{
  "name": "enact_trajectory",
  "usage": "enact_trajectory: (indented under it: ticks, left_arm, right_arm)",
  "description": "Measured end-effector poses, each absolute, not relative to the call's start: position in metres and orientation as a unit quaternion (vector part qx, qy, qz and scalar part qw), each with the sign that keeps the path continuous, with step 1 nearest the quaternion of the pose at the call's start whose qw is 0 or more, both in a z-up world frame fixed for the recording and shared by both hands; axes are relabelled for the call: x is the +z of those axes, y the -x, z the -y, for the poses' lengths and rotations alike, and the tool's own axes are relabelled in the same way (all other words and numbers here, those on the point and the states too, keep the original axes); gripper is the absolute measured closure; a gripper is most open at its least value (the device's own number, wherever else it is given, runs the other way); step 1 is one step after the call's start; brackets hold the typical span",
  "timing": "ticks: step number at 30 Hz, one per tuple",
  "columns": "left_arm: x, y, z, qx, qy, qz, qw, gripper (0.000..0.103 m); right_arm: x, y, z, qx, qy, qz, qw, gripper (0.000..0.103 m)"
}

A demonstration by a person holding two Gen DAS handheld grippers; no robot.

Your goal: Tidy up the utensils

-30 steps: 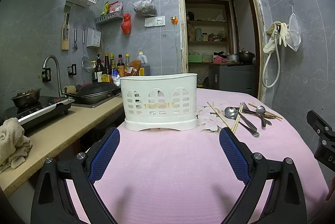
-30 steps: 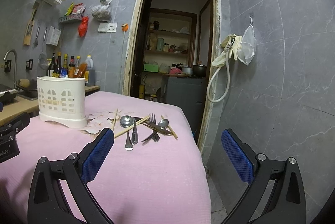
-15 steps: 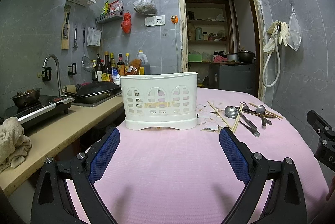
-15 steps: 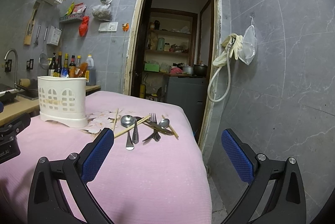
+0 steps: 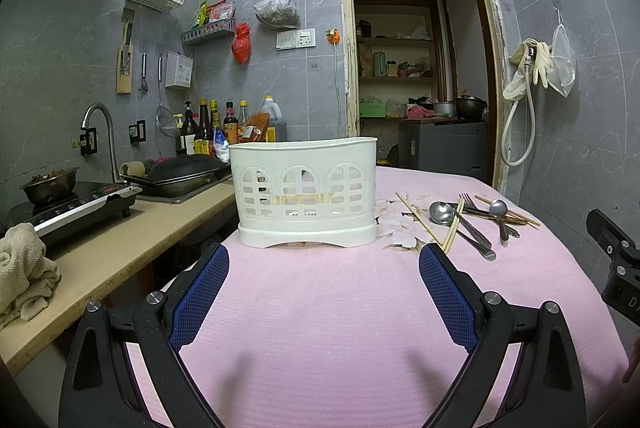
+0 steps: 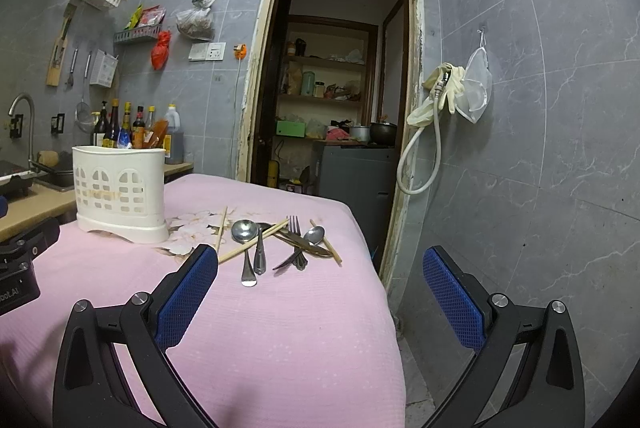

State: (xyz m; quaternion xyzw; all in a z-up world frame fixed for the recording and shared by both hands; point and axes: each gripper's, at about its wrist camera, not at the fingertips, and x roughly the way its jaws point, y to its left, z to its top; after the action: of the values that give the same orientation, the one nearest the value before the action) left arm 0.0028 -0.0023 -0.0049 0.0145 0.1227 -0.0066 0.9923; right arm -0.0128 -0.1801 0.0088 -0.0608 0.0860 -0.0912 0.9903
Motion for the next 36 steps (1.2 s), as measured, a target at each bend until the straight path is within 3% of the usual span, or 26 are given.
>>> enact_trajectory:
  ticks: [36]
  left_arm:
    - [-0.0108,-0.0037,0.0031,-0.007,-0.013,-0.125,0.992,0.010]
  right_arm:
    - [0.0049,0.0123,0.1771,-0.093,0.069,-0.087,0.989,0.000]
